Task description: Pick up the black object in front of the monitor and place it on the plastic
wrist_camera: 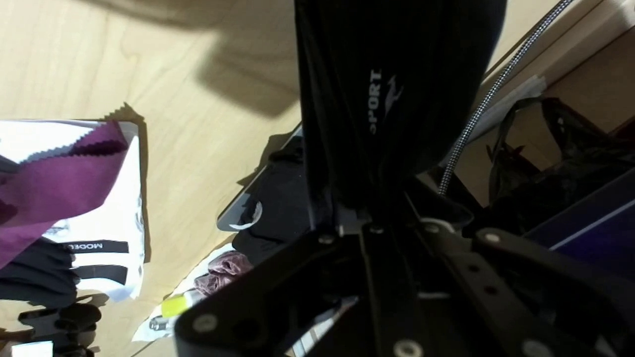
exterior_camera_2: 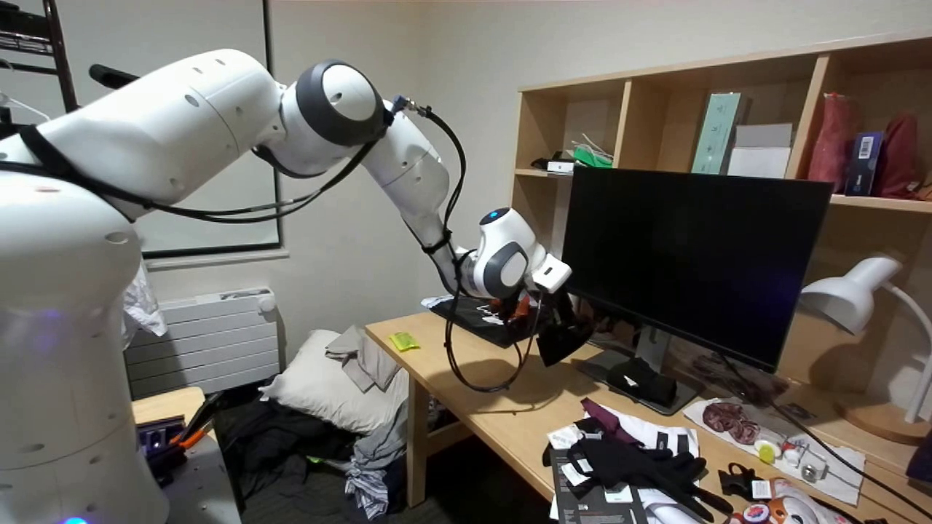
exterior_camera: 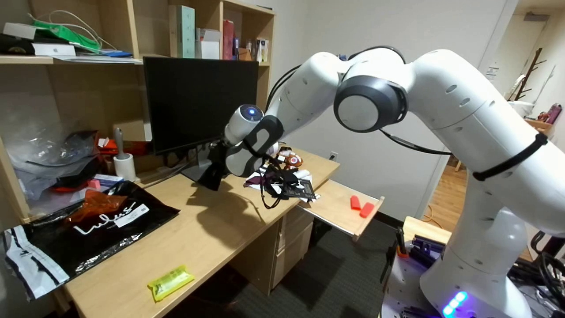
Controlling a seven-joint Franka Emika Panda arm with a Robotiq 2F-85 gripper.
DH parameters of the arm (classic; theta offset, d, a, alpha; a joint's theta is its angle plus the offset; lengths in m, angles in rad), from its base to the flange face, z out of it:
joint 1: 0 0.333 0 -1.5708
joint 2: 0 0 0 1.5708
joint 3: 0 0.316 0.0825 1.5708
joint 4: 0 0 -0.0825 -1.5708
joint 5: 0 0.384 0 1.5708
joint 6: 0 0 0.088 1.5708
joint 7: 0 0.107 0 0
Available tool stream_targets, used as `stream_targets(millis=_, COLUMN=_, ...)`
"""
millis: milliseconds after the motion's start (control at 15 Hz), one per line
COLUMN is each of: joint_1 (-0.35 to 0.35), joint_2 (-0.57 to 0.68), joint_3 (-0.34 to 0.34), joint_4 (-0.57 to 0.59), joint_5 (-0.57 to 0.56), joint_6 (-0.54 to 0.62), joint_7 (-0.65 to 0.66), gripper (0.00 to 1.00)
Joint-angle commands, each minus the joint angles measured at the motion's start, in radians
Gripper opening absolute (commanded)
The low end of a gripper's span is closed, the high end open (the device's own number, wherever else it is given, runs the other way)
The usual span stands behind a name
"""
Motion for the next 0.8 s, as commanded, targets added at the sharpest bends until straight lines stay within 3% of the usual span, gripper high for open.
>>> stream_targets(millis=0, joint_1=0.050, joint_2=0.033, joint_3=-0.071, joint_4=0.003, joint_5=0.022, joint_6=0.070, joint_7=-0.010, gripper=0.07)
stream_targets(millis=200, joint_1=0.146, joint_2=0.065, joint_3=-0.176, joint_4=-0.037, joint_5=-0.020, joint_6=0.197, joint_7=-0.008, gripper=0.07)
stream_targets(millis=467, joint_1=0.279, joint_2=0.190, joint_3=-0.284, joint_4=-0.118, joint_5=0.029, joint_6=0.445, joint_7=-0.011, gripper=0.07)
stream_targets(millis=533, joint_1=0.312, joint_2=0.286, joint_3=-0.339, joint_4=0.057, joint_5=0.055, joint_6=0.330, joint_7=0.015, gripper=0.07)
stream_targets(millis=667, joint_1=0.373, joint_2=0.402, joint_3=-0.410, joint_4=0.115, joint_5=0.114, joint_6=0.329, joint_7=0.044, gripper=0.06)
stream_targets(millis=733, joint_1=0.303, joint_2=0.243, joint_3=-0.269, joint_4=0.012, joint_5=0.166, joint_6=0.319, joint_7=-0.141, gripper=0.06)
